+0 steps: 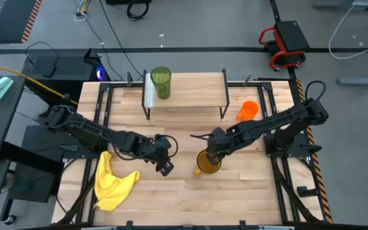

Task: Stack small to large cups/mugs on shelf
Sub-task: Put the yellow mug on the shelf

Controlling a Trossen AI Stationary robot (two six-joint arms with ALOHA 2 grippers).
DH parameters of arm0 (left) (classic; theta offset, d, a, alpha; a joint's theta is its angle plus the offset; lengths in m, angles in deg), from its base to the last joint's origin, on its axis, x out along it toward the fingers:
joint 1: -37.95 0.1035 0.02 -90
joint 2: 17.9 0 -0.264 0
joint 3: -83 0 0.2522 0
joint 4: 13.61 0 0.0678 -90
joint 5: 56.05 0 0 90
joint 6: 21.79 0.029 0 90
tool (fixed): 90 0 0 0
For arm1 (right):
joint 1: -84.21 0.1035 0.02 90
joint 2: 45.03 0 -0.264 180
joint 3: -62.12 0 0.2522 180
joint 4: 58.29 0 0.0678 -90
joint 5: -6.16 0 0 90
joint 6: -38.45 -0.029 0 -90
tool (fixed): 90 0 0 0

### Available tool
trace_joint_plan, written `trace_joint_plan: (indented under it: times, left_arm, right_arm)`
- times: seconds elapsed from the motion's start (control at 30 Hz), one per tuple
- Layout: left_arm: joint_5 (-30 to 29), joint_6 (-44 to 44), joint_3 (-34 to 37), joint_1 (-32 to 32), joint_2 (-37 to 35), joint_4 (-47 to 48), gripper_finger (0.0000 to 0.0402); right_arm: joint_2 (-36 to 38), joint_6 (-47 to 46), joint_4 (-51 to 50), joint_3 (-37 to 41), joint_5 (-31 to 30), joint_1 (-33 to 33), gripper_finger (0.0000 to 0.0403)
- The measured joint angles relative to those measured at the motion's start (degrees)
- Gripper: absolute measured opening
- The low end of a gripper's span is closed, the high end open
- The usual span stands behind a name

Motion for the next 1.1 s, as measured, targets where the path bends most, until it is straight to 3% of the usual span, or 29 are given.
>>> trace_joint_plan:
  times: [0.23, 0.47, 1.1]
  left_arm:
    - [-0.03, 0.13, 0.00, -0.02, 0.00, -0.35, 0.0056]
    - [-0.03, 0.12, 0.01, 0.00, 0.00, -0.55, 0.0054]
    - [-0.12, 0.54, -0.01, 0.65, 0.00, -1.10, 0.0053]
  right_arm:
    - [0.17, -0.71, 2.90, 3.88, 0.02, 0.66, 0.0103]
    - [2.49, -4.13, 13.43, 9.89, -0.18, 1.71, 0.0102]
    - [2.52, -4.67, 12.68, 11.10, 0.05, -1.36, 0.0102]
